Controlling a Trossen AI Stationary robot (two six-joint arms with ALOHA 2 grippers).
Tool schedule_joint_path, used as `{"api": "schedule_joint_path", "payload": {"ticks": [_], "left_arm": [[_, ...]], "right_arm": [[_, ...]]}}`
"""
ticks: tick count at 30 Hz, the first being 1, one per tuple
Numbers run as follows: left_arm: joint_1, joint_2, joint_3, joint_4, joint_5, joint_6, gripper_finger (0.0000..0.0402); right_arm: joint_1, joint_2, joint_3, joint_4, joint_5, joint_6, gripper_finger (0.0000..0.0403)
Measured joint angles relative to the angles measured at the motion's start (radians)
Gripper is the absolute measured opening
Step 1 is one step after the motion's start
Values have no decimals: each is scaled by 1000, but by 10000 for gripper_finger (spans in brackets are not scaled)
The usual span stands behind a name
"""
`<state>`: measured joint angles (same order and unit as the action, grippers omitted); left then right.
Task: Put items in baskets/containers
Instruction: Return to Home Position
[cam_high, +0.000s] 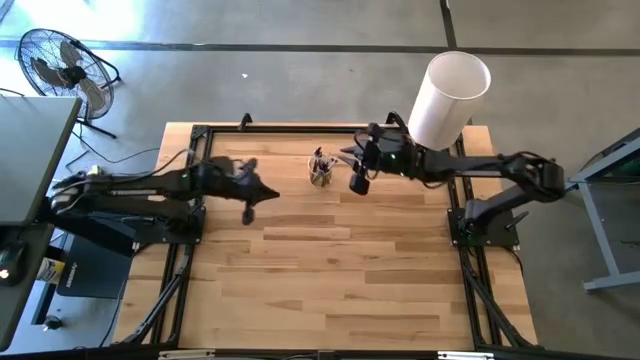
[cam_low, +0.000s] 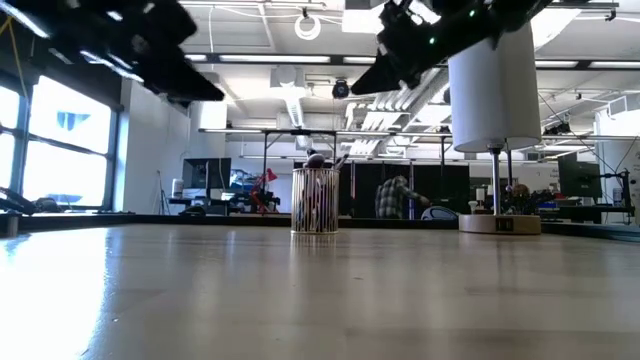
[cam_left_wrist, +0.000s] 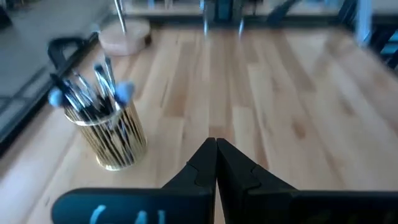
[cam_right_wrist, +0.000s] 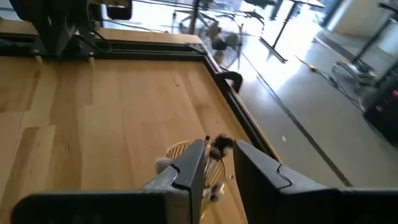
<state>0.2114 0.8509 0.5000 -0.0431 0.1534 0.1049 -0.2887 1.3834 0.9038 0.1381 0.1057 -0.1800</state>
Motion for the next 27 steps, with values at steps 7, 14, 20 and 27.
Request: {"api": "schedule_joint_path", "payload": {"ticks": [7, 14, 20, 27], "left_arm": [[3, -354, -181, -2, -46, -150, 0], [-139, -588, -247, -130, -214, -161, 0], [-187, -727, -309, -234, -184, -154, 0], [-186, -844, -344, -281, -164, -162, 0]], "right_arm": [[182, -85, 1, -202, 267, 223, 47], [301, -76, 0, -309, 341, 464, 6], [358, -74, 0, -329, 372, 484, 2], [364, -74, 0, -412, 250, 555, 2]]}}
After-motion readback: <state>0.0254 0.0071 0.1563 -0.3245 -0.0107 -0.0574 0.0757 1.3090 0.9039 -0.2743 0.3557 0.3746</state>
